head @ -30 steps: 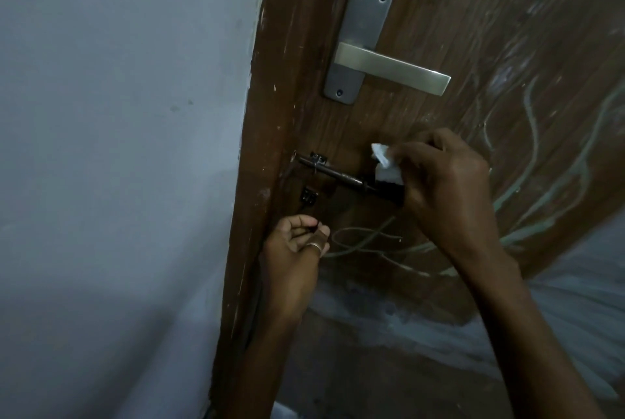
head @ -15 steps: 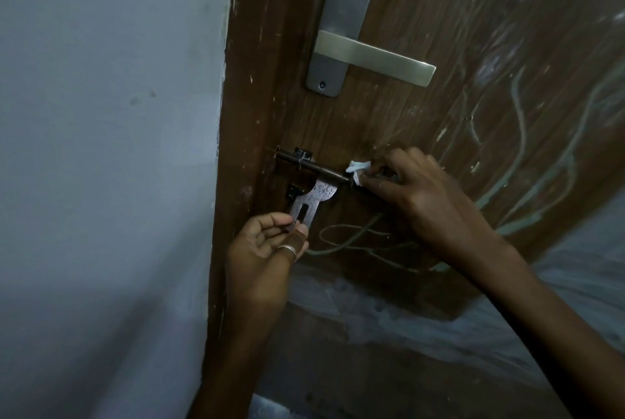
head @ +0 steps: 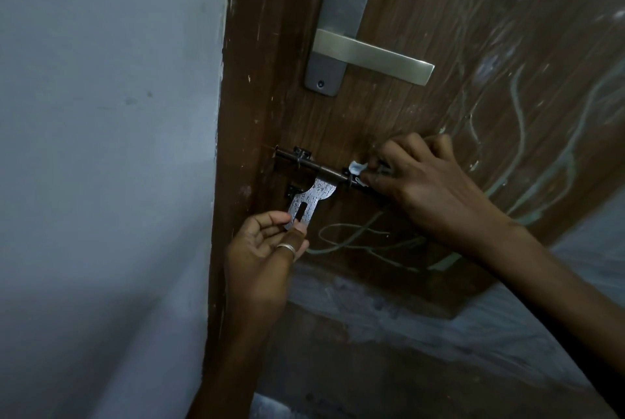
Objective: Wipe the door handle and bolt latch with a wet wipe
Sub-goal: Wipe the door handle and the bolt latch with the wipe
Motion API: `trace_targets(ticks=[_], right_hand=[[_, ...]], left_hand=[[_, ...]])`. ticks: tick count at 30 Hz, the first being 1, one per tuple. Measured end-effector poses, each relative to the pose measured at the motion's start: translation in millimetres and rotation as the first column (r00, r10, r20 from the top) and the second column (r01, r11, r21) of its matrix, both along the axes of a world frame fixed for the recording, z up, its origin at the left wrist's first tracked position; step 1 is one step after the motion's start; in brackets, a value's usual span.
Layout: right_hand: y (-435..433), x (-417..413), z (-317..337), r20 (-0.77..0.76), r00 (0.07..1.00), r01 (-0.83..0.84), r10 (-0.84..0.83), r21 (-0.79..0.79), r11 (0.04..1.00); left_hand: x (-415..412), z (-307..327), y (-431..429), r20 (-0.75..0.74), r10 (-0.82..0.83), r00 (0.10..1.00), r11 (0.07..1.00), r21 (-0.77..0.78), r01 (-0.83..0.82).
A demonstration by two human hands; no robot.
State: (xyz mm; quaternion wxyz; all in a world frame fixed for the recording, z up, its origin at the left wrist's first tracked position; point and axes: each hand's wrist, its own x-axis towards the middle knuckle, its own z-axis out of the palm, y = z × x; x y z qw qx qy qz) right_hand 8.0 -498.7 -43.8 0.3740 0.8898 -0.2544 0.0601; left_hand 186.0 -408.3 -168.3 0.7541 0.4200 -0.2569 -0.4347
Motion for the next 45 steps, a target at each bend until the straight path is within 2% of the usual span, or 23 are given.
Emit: trace_targets(ticks=[9,15,18,21,24,26,31,36,38,42,45], right_hand=[[25.1,10.7,-1.7,-0.008,0.979,0.203,-0.203,0.089,0.975],[37.8,0.0,-8.6,0.062,0.950,0.286,-0.306,0.227,0.931],[43.3,-12.8,-21.8,0.169,0.928,0.275,-0.332,0.290,0.917],[50.1,-22.3,-39.1,0.423,0.850,0.172,-0.315,0.341,0.924],[55.2,-14.7,-43.2,0.619,0.756,0.067,-0.210,0.246,0.967],[53.8,-3.5,-37.3,0.691,0.711,0.021,-0.127,0.160,0.987],[32.4,22.7,-34.8,0.619,0.773,0.068,-0.138,0.135,0.988],[33.4,17.0,-41.4,0.589,0.800,-0.006,-0.116,0.202,0.979],[36.5,10.0,-34.1,0.672,0.740,-0.095,-0.035,0.156,0.983],[48.7,-7.2,2.9,0.858,0.498,-0.125,0.126,-0.073,0.990],[67.0,-6.2,45.0,0.869,0.435,-0.069,0.236,-0.229,0.971]], left_hand=[[3.4,4.5,1.2,0.017,-0.021,1.000,1.000,0.006,0.021],[3.6,4.2,2.8,0.016,-0.039,0.999,0.999,0.003,0.039],[1.4,3.7,2.4,0.015,-0.042,0.999,0.999,0.005,0.042],[-1.1,3.5,0.8,0.033,-0.032,0.999,0.999,0.022,0.031],[-1.1,0.1,-0.2,0.050,-0.030,0.998,0.998,0.050,0.027],[-0.3,-3.1,-2.0,0.049,-0.033,0.998,0.997,0.072,0.029],[-1.2,-9.5,-13.9,0.083,-0.028,0.996,0.989,0.149,0.016],[-5.7,-16.1,-33.4,0.135,-0.100,0.986,0.960,0.272,0.061],[-10.9,-17.9,-43.2,0.163,-0.087,0.983,0.953,0.302,0.034],[-18.5,-10.5,-58.1,0.137,-0.059,0.989,0.942,0.336,0.010],[-21.9,-5.4,-60.1,0.157,-0.028,0.987,0.943,0.333,-0.026]])
